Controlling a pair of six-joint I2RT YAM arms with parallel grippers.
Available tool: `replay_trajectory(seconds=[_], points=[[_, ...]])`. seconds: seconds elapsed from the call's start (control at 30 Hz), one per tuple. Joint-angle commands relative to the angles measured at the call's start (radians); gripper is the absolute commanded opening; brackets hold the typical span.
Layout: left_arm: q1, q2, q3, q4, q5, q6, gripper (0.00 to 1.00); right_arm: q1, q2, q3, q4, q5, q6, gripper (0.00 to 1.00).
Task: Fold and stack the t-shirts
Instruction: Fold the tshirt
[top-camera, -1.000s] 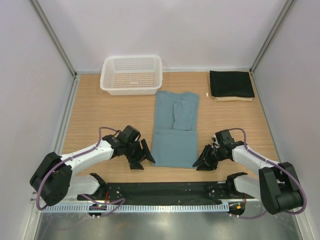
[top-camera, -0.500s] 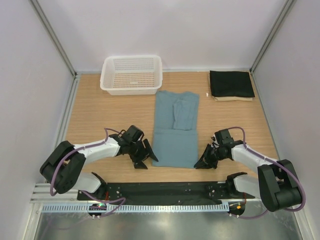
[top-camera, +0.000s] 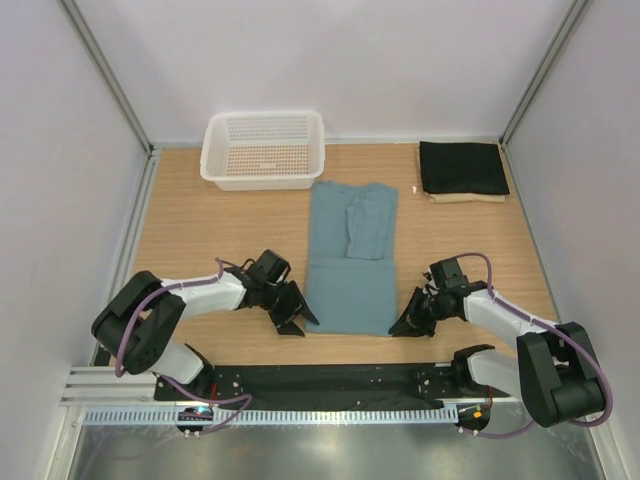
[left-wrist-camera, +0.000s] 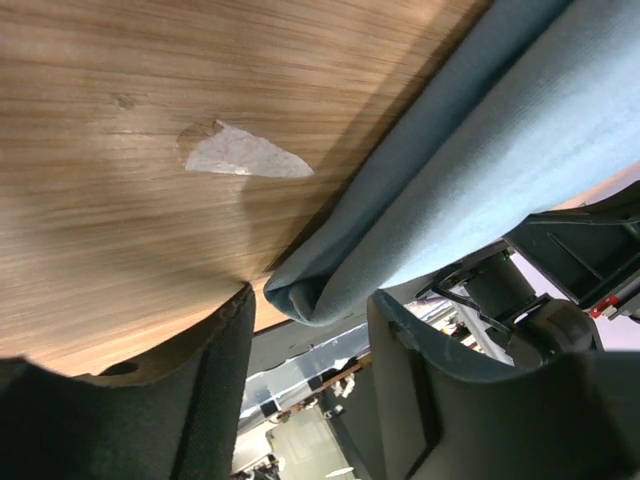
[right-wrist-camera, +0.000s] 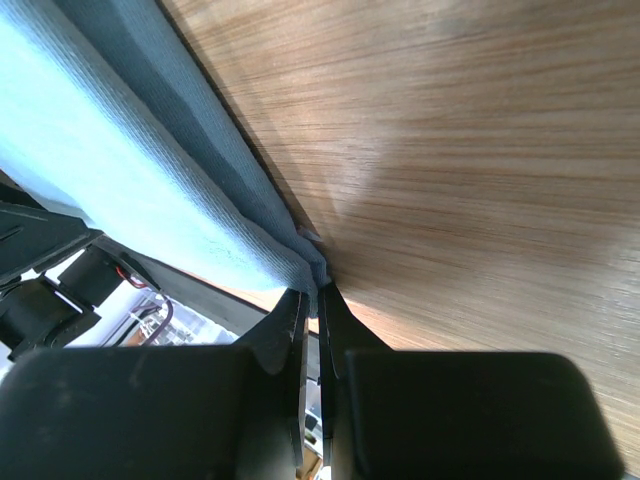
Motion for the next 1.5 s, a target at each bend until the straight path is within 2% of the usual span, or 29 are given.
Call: replay_trajectory(seconds=[0.0, 0.17, 0.37, 0.53, 0.63, 0.73, 0.77, 0.87, 1.07, 1.2, 1.47], points=[[0.001, 0.046, -0.016, -0.002, -0.068, 0.006, 0.5, -0.002, 0.017, -0.01, 0.023, 0.145, -0.036, 0.01], [0.018, 0.055, -0.034, 0.002, -0.096, 0.012, 0.43, -0.002, 0.017, -0.005, 0.025, 0.145, -0.035, 0.01], [0.029, 0.044, -0.021, -0.018, -0.138, 0.025, 0.48, -0.002, 0.02, -0.005, 0.026, 0.144, -0.035, 0.01], [0.036, 0.076, -0.011, -0.024, -0.136, 0.049, 0.43, -0.002, 0.019, -0.009, 0.026, 0.144, -0.036, 0.01], [0.036, 0.095, -0.01, -0.016, -0.128, 0.055, 0.35, -0.003, 0.022, -0.011, 0.025, 0.144, -0.043, 0.01], [0.038, 0.115, -0.002, -0.015, -0.126, 0.069, 0.2, 0.0, 0.038, -0.008, 0.029, 0.136, -0.056, 0.02], [0.038, 0.117, 0.001, -0.016, -0.123, 0.072, 0.12, 0.0, 0.046, -0.008, 0.029, 0.135, -0.062, 0.01], [0.038, 0.097, 0.016, -0.056, -0.132, 0.104, 0.0, 0.015, 0.037, 0.001, 0.009, 0.136, -0.066, 0.02], [0.01, 0.019, 0.065, -0.201, -0.163, 0.18, 0.0, 0.07, -0.116, 0.014, -0.135, 0.178, -0.044, 0.02], [-0.029, -0.116, 0.053, -0.257, -0.188, 0.164, 0.0, 0.124, -0.273, 0.014, -0.242, 0.185, -0.003, 0.01], [-0.126, -0.288, 0.029, -0.343, -0.155, 0.123, 0.0, 0.199, -0.544, 0.044, -0.443, 0.142, 0.054, 0.02]])
